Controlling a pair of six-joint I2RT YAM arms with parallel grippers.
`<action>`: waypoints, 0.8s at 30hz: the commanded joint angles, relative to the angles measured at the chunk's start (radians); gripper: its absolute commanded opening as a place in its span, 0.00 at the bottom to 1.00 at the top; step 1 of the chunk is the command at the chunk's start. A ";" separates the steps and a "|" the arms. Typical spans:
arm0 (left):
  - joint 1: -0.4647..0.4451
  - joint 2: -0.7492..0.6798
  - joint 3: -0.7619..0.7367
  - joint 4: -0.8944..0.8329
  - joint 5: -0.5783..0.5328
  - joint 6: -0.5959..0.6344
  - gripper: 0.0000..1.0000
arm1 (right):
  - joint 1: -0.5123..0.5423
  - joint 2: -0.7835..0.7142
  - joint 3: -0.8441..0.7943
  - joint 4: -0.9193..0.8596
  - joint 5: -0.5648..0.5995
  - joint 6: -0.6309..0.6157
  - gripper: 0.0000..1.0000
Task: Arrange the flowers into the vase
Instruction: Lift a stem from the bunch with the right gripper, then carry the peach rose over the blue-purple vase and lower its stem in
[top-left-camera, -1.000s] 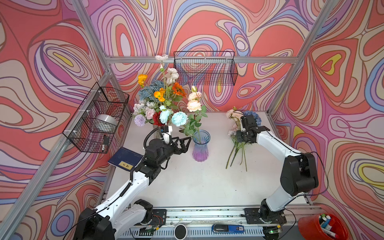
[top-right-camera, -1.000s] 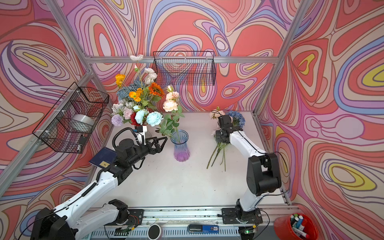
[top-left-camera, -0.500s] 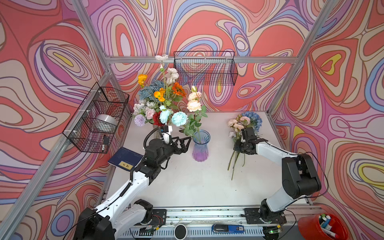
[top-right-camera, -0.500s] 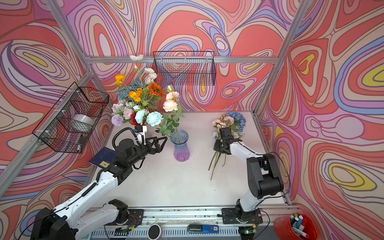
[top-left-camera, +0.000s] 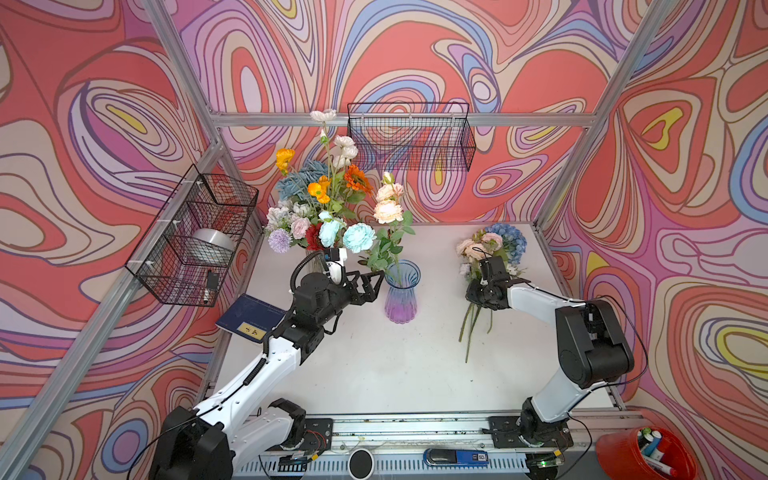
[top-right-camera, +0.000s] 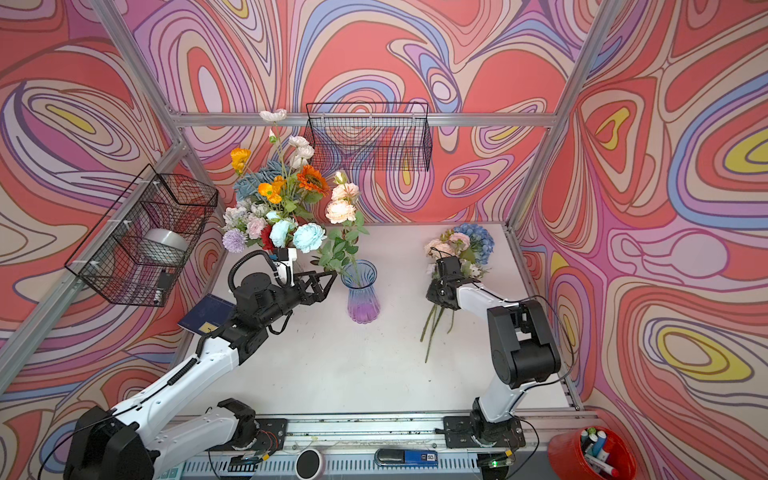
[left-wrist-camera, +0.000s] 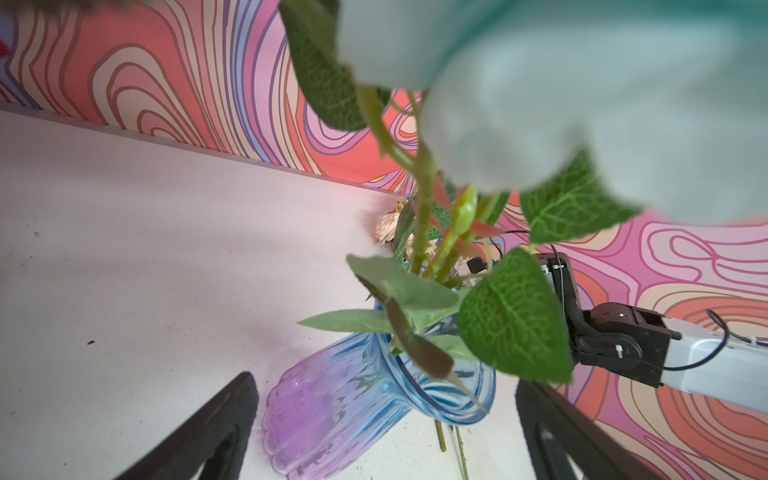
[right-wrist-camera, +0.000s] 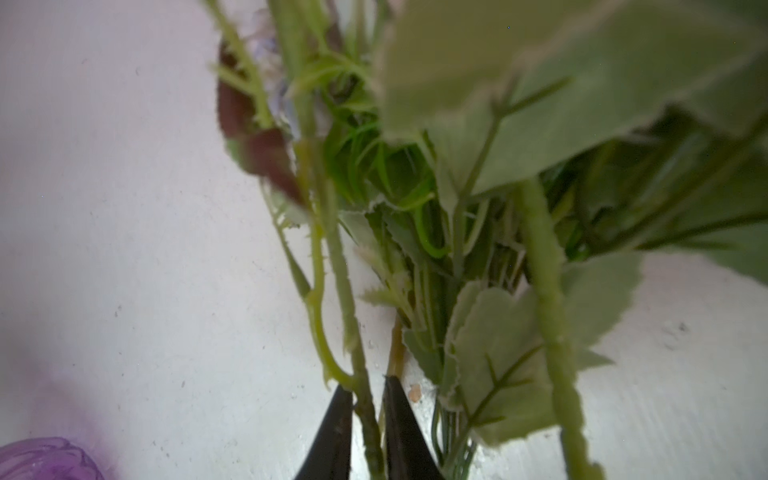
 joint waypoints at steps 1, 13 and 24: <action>-0.004 0.011 0.041 -0.008 0.009 0.020 1.00 | 0.001 0.020 0.000 0.013 0.026 0.014 0.22; -0.004 -0.001 0.043 -0.024 -0.014 0.021 1.00 | 0.001 -0.065 -0.011 0.033 0.029 -0.010 0.00; -0.002 0.016 0.053 -0.015 -0.058 0.015 1.00 | 0.021 -0.385 0.018 0.080 0.006 -0.113 0.00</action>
